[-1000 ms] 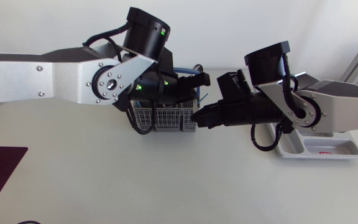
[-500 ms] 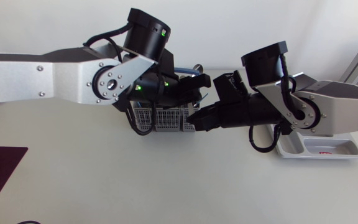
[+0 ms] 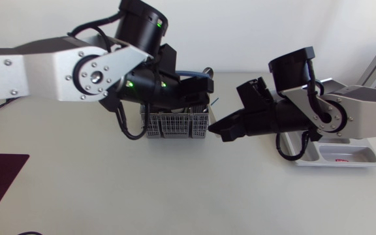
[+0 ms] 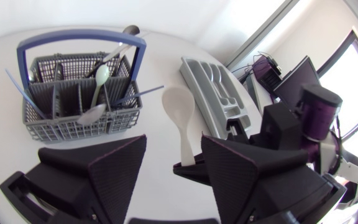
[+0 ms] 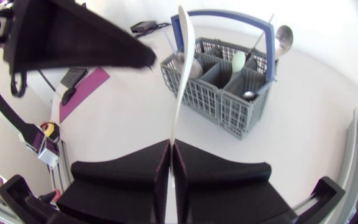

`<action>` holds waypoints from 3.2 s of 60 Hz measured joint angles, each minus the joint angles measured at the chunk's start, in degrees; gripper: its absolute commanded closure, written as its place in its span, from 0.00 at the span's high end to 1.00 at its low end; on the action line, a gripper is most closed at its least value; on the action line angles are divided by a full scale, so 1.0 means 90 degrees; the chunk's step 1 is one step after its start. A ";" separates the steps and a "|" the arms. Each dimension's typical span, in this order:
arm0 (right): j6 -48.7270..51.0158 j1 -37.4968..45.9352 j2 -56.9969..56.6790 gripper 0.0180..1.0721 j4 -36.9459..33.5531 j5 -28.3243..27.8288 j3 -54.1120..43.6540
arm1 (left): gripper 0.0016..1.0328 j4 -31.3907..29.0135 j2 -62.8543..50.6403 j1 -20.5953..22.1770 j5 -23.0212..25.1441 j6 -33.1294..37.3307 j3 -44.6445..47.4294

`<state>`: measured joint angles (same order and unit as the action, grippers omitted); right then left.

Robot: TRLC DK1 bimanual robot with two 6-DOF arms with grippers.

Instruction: Sort the cutlery from the basket into the organizer compartments.

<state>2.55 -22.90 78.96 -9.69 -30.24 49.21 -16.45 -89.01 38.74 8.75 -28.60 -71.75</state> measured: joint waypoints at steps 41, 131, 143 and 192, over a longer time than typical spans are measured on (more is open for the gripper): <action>0.6496 0.4556 0.0510 0.07 -0.4102 -0.0889 0.0039 | 0.63 -0.0634 0.1064 -0.0884 0.0087 0.1290 0.0294; 1.1460 0.7271 0.3118 0.07 -0.3079 0.2098 0.2591 | 0.65 -0.0663 0.1219 -0.0323 -0.0338 0.1494 0.0928; 1.1827 0.7223 0.3291 0.07 -0.3094 0.2572 0.2696 | 0.65 -0.0663 0.1219 -0.0287 -0.0342 0.1494 0.0928; 1.2342 0.6798 0.3864 0.31 -0.3468 0.3089 0.3235 | 0.67 -0.0663 0.1219 -0.0158 -0.0359 0.1494 0.0928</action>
<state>113.62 38.28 113.73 -40.91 -2.44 78.32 -22.41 -78.04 37.32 5.52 -15.16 -63.40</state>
